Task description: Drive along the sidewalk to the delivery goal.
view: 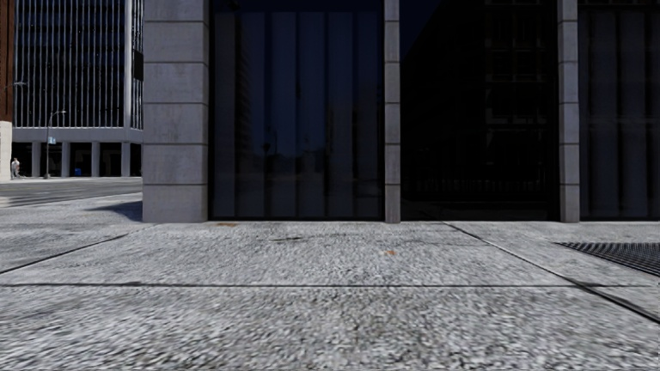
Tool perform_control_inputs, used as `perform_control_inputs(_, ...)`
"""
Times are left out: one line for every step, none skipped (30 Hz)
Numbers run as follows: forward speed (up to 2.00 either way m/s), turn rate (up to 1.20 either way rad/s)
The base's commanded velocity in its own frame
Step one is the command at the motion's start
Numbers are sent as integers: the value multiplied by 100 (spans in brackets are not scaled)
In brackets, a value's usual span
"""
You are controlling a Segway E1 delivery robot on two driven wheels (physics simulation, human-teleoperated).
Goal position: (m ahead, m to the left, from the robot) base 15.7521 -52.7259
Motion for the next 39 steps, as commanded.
perform_control_inputs(149,0)
perform_control_inputs(148,0)
perform_control_inputs(147,0)
perform_control_inputs(146,0)
perform_control_inputs(145,0)
perform_control_inputs(145,0)
perform_control_inputs(145,0)
perform_control_inputs(145,-12)
perform_control_inputs(143,-21)
perform_control_inputs(142,-25)
perform_control_inputs(142,-25)
perform_control_inputs(141,-34)
perform_control_inputs(141,-46)
perform_control_inputs(140,-54)
perform_control_inputs(138,-56)
perform_control_inputs(138,-56)
perform_control_inputs(137,-57)
perform_control_inputs(137,-64)
perform_control_inputs(137,-67)
perform_control_inputs(137,-67)
perform_control_inputs(137,-68)
perform_control_inputs(137,-68)
perform_control_inputs(137,-69)
perform_control_inputs(137,-69)
perform_control_inputs(137,-69)
perform_control_inputs(137,-69)
perform_control_inputs(137,-69)
perform_control_inputs(137,-69)
perform_control_inputs(137,-69)
perform_control_inputs(137,-69)
perform_control_inputs(137,-69)
perform_control_inputs(137,-69)
perform_control_inputs(138,-69)
perform_control_inputs(145,-69)
perform_control_inputs(149,-69)
perform_control_inputs(150,-69)
perform_control_inputs(151,-69)
perform_control_inputs(151,-69)
perform_control_inputs(151,-69)
